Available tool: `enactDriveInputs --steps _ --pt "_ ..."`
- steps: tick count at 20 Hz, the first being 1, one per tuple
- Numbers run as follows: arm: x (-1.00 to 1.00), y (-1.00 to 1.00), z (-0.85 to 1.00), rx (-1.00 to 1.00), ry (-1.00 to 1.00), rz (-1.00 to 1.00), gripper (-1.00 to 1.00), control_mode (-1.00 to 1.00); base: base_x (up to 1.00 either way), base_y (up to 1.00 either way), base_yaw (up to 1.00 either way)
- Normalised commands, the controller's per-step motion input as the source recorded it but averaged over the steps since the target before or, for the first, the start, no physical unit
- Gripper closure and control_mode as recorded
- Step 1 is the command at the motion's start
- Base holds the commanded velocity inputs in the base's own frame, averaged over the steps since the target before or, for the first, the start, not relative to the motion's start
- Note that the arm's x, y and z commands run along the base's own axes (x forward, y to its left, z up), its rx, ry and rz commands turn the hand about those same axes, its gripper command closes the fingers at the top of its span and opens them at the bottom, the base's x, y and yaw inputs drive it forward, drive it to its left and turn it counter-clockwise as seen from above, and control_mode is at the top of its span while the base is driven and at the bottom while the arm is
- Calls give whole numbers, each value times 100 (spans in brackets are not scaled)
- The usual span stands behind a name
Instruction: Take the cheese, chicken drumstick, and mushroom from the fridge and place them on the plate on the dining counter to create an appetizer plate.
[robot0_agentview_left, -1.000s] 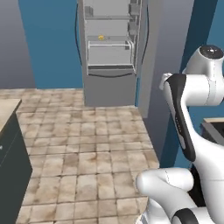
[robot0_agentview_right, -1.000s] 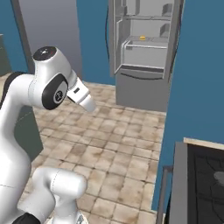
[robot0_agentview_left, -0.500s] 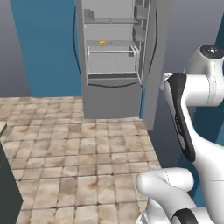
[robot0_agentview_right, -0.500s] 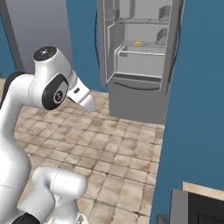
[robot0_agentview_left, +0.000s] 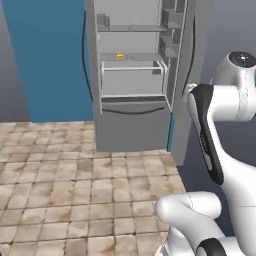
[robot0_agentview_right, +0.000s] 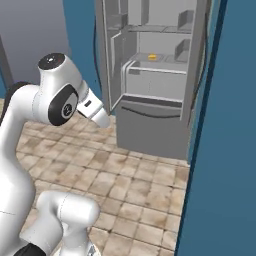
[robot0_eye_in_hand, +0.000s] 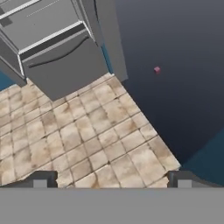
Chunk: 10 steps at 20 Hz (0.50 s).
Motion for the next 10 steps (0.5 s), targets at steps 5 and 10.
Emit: enactDriveInputs --steps 5,10 --pt "0 0 0 0 0 0 -100 100 100 24 0" --pt "0 0 0 0 0 0 -100 100 100 22 0"
